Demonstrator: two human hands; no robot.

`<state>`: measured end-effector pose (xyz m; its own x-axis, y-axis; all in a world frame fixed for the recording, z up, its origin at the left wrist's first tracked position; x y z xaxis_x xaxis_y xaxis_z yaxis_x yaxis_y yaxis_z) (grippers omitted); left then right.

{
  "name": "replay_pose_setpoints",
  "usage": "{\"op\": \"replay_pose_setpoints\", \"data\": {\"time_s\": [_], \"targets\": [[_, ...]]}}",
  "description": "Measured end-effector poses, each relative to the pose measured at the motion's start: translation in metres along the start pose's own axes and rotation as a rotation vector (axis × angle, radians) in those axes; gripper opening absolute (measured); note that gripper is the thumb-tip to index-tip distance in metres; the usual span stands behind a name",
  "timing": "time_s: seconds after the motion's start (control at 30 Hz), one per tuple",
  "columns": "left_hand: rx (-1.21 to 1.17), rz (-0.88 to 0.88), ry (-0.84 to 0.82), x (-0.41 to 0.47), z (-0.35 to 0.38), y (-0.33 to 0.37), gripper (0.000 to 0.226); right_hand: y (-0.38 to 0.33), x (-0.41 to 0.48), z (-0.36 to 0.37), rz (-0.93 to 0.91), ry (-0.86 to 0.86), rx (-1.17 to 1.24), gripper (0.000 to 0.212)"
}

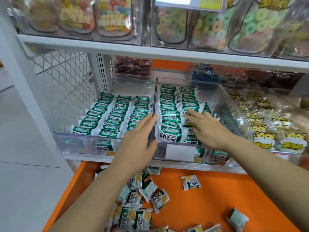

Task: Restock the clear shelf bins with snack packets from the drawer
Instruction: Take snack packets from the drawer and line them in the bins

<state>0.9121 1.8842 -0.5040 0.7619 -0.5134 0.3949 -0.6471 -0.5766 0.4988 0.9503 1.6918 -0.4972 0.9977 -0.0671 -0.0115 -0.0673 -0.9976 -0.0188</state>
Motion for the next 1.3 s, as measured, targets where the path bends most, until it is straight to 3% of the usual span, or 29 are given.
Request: {"op": "replay_pose_setpoints", "data": {"time_s": [0.13, 0.23, 0.43, 0.57, 0.67, 0.77, 0.83, 1.07, 1.2, 1.3], "targets": [[-0.060, 0.061, 0.327, -0.018, -0.015, 0.015, 0.042, -0.012, -0.041, -0.026, -0.162, 0.353, 0.289, 0.031], [0.014, 0.140, 0.387, -0.037, -0.010, 0.017, 0.026, -0.025, -0.081, -0.023, -0.272, 0.439, 0.465, 0.033], [0.070, 0.010, -0.082, -0.074, 0.056, -0.020, 0.024, -0.011, -0.100, 0.008, -0.194, 0.608, 0.570, 0.022], [0.100, -0.128, -0.376, -0.093, 0.084, -0.052, 0.027, -0.021, -0.114, 0.036, -0.278, 0.692, 0.586, 0.017], [0.145, -0.185, -0.501, -0.105, 0.104, -0.075, 0.028, -0.038, -0.117, 0.076, -0.371, 0.602, 0.479, 0.017], [0.201, -0.212, -0.615, -0.111, 0.128, -0.098, 0.031, -0.039, -0.102, 0.134, -0.332, 0.409, 0.379, 0.017], [0.261, -0.205, -0.712, -0.114, 0.146, -0.115, 0.033, -0.032, -0.088, 0.174, -0.256, 0.246, 0.333, 0.011], [0.297, -0.135, -0.913, -0.113, 0.203, -0.150, 0.043, -0.025, -0.057, 0.286, -0.103, -0.459, 0.072, 0.042], [0.306, -0.053, -0.940, -0.111, 0.235, -0.145, 0.067, -0.036, -0.059, 0.328, -0.120, -0.633, 0.043, 0.062], [0.302, -0.077, -0.933, -0.105, 0.247, -0.145, 0.083, -0.036, -0.061, 0.343, -0.168, -0.623, -0.038, 0.066]]}}
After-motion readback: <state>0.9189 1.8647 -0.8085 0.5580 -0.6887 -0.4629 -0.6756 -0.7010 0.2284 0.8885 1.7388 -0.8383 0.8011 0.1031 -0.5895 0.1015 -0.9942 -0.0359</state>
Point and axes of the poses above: each hand's wrist, its own x-axis towards the middle knuckle, its own z-axis out of the palm, y = z × x, the point moved 7 cm from there along x, towards the middle knuckle, and after that the axes turned 15 degrees about z, right-handed, at the moved point
